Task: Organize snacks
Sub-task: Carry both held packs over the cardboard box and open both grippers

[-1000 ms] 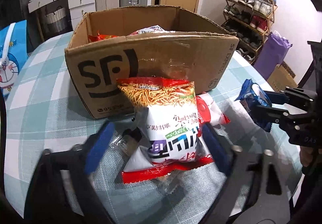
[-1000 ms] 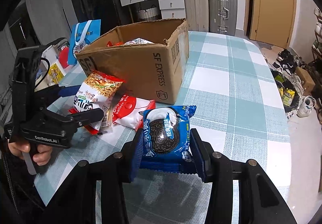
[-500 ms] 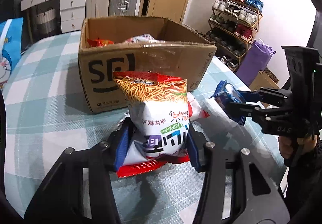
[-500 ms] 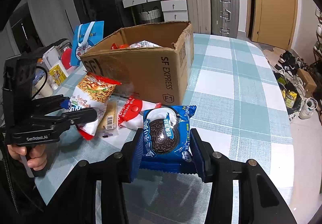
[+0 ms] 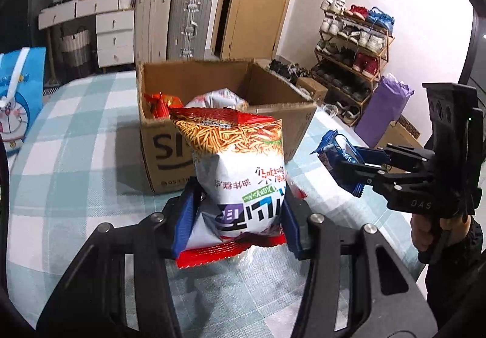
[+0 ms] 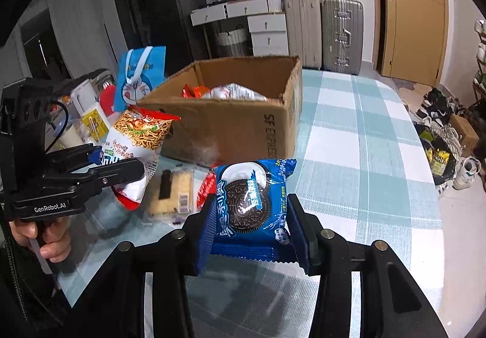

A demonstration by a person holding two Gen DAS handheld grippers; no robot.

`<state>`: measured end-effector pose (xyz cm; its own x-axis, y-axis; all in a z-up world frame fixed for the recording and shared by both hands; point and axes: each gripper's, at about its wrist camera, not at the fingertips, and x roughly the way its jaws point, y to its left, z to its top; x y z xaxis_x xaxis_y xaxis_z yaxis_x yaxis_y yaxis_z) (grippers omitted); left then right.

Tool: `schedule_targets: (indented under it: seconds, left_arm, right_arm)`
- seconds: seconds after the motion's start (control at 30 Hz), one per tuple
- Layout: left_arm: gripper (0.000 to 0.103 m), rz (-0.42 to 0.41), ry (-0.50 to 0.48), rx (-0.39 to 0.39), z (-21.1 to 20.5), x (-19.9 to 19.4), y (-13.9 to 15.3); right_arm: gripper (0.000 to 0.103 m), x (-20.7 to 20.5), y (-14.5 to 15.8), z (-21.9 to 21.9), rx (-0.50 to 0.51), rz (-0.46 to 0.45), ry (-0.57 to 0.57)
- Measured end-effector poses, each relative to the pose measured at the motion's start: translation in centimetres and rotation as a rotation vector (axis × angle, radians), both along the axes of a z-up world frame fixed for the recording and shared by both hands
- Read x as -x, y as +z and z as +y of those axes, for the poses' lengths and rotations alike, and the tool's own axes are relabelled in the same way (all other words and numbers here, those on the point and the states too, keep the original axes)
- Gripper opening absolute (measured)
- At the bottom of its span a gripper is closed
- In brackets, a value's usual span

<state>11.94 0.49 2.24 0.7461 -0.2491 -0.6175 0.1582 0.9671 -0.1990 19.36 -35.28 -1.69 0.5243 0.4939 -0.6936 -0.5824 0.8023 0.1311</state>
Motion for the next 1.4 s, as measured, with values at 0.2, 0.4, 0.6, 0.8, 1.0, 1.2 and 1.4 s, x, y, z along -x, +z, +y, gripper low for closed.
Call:
schedule_targets:
  seconds: [0.2,0.4,0.6,0.8,1.0,1.2,1.4]
  left_arm:
    - [0.047,-0.025,0.04,0.024,0.8,0.4,2.3]
    - [0.047,-0.035,0.079,0.035,2.0,0.2,4.7]
    - [0.047,-0.047,0.105,0.025,3.1,-0.3,6.8]
    - [0.047,-0.057,0.146,0.037,4.5,-1.5,8.2]
    - [0.047,-0.055,0.174,0.044,4.8,-3.7,8.3]
    - [0.047,-0.047,0.169,0.019,5.0,-6.6,8.5]
    - [0.047,-0.044,0.163,-0.001,5.1,-9.9,8.7]
  right_arm:
    - [0.045,0.2,2.1,-0.2,-0.067,-0.045,-0.024]
    - [0.045,-0.5,4.2,-0.3,-0.133,-0.07,-0.059]
    - [0.045,-1.2,5.8,0.0,-0.153,-0.083,-0.086]
    - [0.045,-2.3,6.6,0.9,-0.156,-0.077,-0.075]
    - [0.045,-3.6,7.0,2.0,-0.156,-0.098,-0.083]
    - [0.045,-5.8,7.4,3.0,-0.166,-0.102,-0.081]
    - [0.045,-8.1,6.8,4.1,-0.166,-0.081,-0.067]
